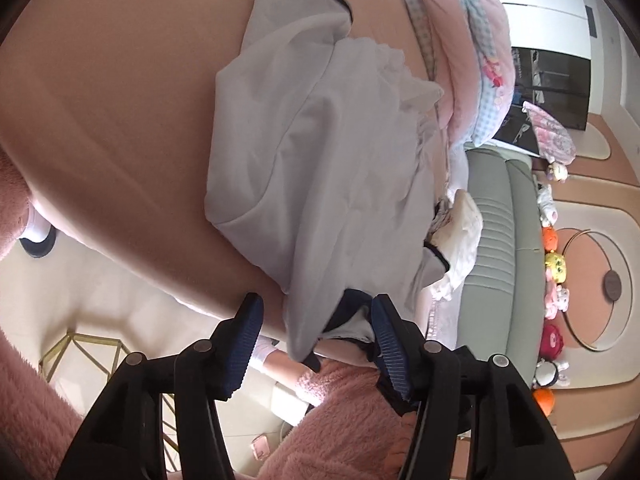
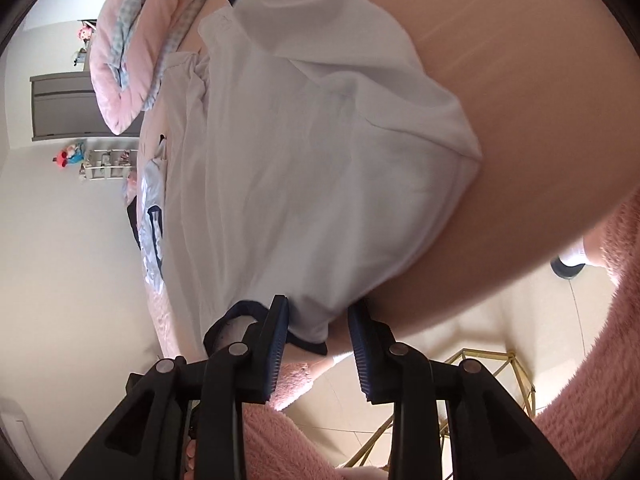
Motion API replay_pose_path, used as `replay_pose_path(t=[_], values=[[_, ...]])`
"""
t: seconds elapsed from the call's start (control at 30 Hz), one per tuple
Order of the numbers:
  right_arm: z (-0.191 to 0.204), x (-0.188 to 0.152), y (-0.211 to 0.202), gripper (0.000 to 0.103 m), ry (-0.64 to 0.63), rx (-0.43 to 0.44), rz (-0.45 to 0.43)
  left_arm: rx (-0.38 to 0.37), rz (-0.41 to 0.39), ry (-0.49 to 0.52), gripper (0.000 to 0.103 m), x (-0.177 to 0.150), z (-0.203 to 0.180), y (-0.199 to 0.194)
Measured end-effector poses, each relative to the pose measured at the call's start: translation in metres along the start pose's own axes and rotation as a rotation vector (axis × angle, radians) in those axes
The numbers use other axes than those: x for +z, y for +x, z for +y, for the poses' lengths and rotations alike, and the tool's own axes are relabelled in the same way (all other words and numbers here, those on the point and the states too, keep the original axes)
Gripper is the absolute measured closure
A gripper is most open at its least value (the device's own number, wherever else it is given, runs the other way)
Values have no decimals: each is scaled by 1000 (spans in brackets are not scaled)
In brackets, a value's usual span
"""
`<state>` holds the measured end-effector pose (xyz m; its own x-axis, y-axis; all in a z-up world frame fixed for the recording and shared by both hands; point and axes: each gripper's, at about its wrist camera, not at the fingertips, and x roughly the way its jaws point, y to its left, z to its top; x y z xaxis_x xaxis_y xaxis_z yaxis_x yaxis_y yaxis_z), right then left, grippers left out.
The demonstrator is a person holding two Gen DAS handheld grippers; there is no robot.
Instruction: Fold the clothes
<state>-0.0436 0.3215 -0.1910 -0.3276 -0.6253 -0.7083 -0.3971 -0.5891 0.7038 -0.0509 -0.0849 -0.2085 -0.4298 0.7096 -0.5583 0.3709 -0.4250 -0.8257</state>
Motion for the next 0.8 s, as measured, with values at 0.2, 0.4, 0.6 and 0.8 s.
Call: replay_pose_path(t=[0.2, 0.4, 0.6, 0.8], values=[[5, -6, 10, 86, -69, 24, -9, 2, 1, 12, 90, 6, -4, 11], [-3, -21, -13, 95, -125, -33, -8, 71, 2, 27, 94, -8, 6, 1], [-1, -28, -34, 87, -213, -87, -46, 62, -1, 91, 94, -5, -11, -2], [-32, -14, -44, 65, -43, -20, -100, -11, -51, 7, 92, 7, -1, 0]])
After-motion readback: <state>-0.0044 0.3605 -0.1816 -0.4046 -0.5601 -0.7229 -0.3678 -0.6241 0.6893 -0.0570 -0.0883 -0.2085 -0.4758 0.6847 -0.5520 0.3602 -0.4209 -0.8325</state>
